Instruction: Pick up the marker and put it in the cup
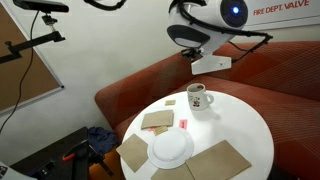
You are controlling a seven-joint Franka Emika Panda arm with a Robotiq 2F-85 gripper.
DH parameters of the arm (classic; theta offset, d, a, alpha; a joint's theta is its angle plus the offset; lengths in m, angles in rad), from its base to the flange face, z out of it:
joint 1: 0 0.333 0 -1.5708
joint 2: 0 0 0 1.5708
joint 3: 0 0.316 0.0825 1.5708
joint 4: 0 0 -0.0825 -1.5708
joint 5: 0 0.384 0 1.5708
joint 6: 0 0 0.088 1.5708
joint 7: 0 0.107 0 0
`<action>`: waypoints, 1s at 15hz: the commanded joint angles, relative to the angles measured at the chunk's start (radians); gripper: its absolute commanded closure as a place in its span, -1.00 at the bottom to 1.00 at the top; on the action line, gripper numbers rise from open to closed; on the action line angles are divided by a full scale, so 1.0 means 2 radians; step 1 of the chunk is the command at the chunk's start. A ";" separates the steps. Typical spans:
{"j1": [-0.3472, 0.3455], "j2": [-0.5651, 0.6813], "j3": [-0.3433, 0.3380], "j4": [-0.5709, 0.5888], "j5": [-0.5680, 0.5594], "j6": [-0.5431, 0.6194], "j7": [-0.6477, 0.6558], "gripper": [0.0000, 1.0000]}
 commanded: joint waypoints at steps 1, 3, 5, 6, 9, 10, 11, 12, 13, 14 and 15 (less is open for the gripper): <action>0.020 0.006 -0.040 0.010 0.061 -0.043 -0.054 0.94; 0.030 0.006 -0.064 0.007 0.087 -0.059 -0.070 0.94; 0.039 0.009 -0.085 0.005 0.108 -0.072 -0.079 0.94; 0.044 0.011 -0.095 0.005 0.118 -0.076 -0.081 0.94; 0.058 0.019 -0.119 0.005 0.140 -0.084 -0.085 0.94; 0.062 0.022 -0.125 0.005 0.145 -0.085 -0.084 0.94; 0.067 0.025 -0.131 0.004 0.149 -0.082 -0.084 0.94; 0.071 0.030 -0.135 0.006 0.153 -0.081 -0.083 0.94; 0.074 0.033 -0.138 0.006 0.157 -0.083 -0.082 0.94; 0.077 0.037 -0.141 0.005 0.160 -0.082 -0.082 0.94; 0.079 0.040 -0.144 0.005 0.164 -0.082 -0.082 0.94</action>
